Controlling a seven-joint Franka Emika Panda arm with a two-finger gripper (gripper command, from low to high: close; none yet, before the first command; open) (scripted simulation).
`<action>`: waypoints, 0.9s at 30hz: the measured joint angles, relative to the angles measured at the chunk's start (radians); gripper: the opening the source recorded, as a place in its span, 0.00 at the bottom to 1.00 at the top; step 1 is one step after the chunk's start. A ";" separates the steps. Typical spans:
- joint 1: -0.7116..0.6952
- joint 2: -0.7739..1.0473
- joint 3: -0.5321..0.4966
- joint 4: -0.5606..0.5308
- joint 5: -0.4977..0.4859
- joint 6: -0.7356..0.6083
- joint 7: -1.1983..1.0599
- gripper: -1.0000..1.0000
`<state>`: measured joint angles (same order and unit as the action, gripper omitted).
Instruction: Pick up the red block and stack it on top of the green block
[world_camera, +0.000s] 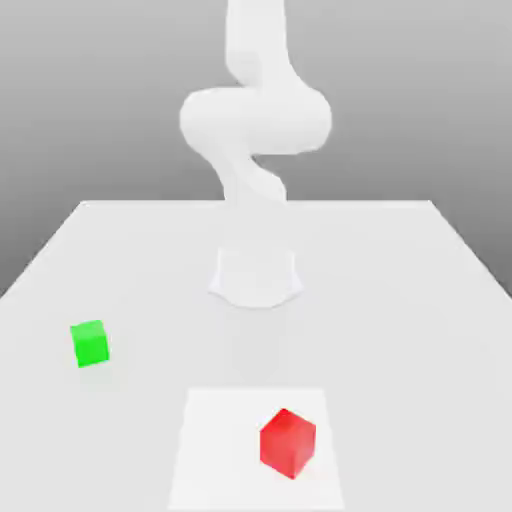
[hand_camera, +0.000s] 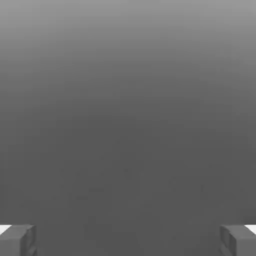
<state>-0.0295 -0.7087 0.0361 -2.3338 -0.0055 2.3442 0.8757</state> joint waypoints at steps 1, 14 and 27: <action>-0.013 0.039 0.016 -0.015 -0.003 0.019 0.033 0.50; -0.114 0.515 0.157 -0.190 -0.064 0.248 0.450 0.50; -0.056 0.981 0.111 -0.276 -0.143 0.534 0.749 0.50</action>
<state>-0.0857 0.2724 0.1471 -2.6099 -0.1481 2.8783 1.6243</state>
